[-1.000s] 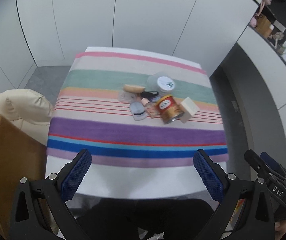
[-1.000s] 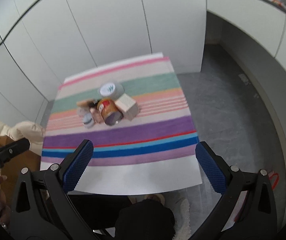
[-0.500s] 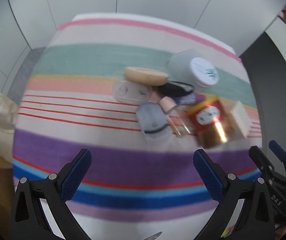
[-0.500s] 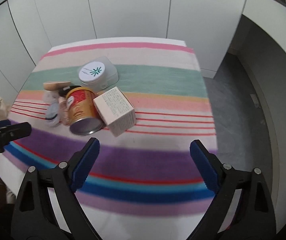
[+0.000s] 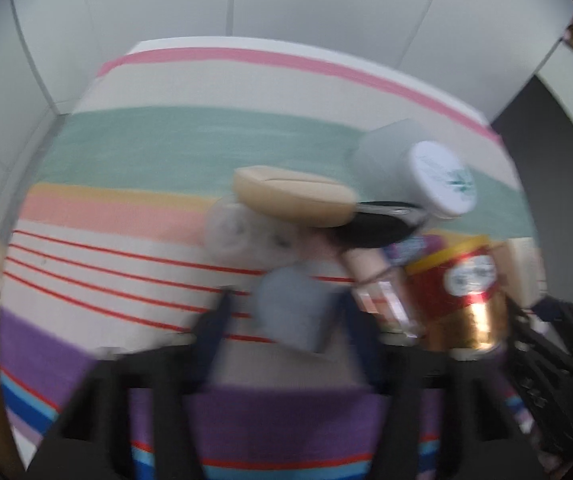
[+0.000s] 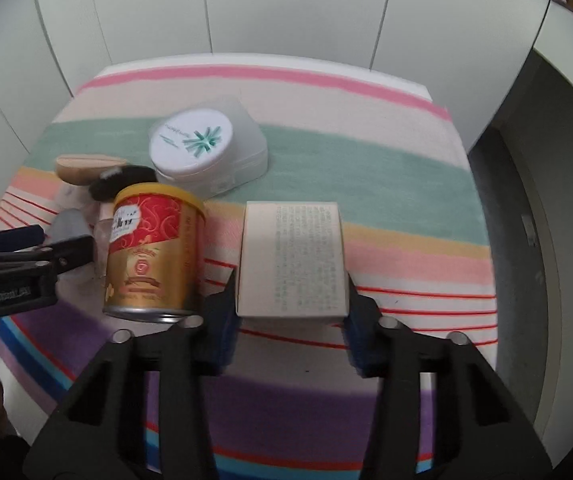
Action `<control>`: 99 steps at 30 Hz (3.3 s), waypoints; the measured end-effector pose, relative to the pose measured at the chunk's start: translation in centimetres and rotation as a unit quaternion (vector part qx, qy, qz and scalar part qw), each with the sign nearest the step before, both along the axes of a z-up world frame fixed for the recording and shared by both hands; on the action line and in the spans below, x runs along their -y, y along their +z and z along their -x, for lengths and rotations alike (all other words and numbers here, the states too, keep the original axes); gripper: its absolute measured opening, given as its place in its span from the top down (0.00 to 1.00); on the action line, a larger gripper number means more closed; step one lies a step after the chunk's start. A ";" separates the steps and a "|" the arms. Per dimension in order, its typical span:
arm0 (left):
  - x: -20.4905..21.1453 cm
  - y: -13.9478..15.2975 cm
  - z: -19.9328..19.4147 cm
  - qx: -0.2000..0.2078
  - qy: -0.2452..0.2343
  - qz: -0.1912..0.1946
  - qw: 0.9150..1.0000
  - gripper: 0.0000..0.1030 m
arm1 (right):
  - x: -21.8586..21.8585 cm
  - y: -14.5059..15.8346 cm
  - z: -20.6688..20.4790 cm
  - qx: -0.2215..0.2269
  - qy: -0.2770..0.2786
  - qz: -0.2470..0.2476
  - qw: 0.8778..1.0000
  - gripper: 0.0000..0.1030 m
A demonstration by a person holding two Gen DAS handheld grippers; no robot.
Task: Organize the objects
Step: 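Lift the white box with the right gripper and carry it toward the cardboard box, then release the grey case from the left gripper while the right drops the white box into the cardboard box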
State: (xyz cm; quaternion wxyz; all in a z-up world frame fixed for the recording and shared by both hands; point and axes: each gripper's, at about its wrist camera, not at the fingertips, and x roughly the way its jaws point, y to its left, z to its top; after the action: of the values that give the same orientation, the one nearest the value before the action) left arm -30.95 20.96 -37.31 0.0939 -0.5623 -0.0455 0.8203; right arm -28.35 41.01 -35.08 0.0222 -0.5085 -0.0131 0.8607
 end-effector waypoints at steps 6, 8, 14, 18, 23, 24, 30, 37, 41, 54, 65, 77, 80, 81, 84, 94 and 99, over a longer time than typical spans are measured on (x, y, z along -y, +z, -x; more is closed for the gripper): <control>-0.6 0.3 0.0 -0.002 -0.001 0.013 1.000 0.67 | -0.4 0.3 -0.5 -0.002 -0.016 0.025 1.000 0.57; -1.1 0.8 0.1 -0.006 -0.005 0.017 1.000 0.70 | -0.6 0.9 -0.8 -0.004 -0.020 0.021 1.000 0.57; 0.1 4.0 -0.1 -0.011 -0.003 0.006 1.000 0.87 | -1.6 4.2 -1.3 -0.025 -0.033 0.024 0.999 0.57; 1.0 6.1 -1.2 -0.014 0.005 -0.005 1.000 0.87 | -1.7 7.1 -1.9 -0.048 -0.034 0.022 0.998 0.57; 2.0 6.9 -2.1 -0.008 0.016 -0.018 1.000 0.87 | -1.5 9.2 -3.3 -0.060 -0.035 0.022 0.997 0.57; 2.5 7.3 -2.5 -0.008 0.017 -0.021 1.000 0.87 | -1.5 9.3 -3.5 -0.059 -0.036 0.024 0.997 0.57; 4.1 10.4 -3.8 -0.023 0.027 -0.025 0.999 0.87 | -1.3 10.9 -5.3 -0.057 -0.039 0.029 0.997 0.57; 5.2 17.5 -5.4 -0.079 0.018 -0.011 0.997 0.88 | -1.0 15.7 -6.8 -0.078 -0.038 0.023 0.996 0.57; 5.6 22.5 -6.4 -0.111 0.014 -0.002 0.994 0.88 | -0.9 19.3 -7.8 -0.092 -0.037 0.017 0.995 0.57; 7.3 33.7 -10.2 -0.159 0.005 0.013 0.987 0.88 | 0.5 30.3 -11.1 -0.139 -0.035 0.003 0.990 0.57; 8.7 35.4 -14.5 -0.154 -0.008 0.014 0.988 0.88 | 1.7 32.4 -14.2 -0.129 -0.040 0.010 0.991 0.57; 11.0 35.5 -22.4 -0.145 -0.010 0.023 0.989 0.88 | 3.8 30.3 -22.3 -0.096 -0.028 0.044 0.994 0.57; 11.6 35.3 -24.5 -0.137 -0.017 0.020 0.990 0.88 | 4.4 29.6 -24.2 -0.083 -0.025 0.060 0.994 0.57; 11.6 35.3 -25.2 -0.137 -0.020 0.022 0.990 0.88 | 4.6 29.4 -24.9 -0.078 -0.026 0.066 0.994 0.57; 12.0 35.1 -27.1 -0.135 -0.027 0.027 0.990 0.88 | 5.1 29.1 -26.3 -0.072 -0.022 0.073 0.994 0.57; 17.5 35.0 -28.2 -0.131 0.011 0.014 0.991 0.88 | 10.0 28.8 -25.5 -0.045 0.024 0.070 0.996 0.57; 22.7 34.9 -27.9 -0.127 0.066 0.001 0.990 0.88 | 14.0 29.4 -23.9 -0.045 0.066 0.061 0.995 0.57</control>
State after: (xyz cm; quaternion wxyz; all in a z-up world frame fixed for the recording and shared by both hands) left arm -3.10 -1.76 -2.41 0.0434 -0.4495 -0.0694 0.8895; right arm -4.45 27.00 -5.72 -0.0651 -0.4677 0.0068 0.8814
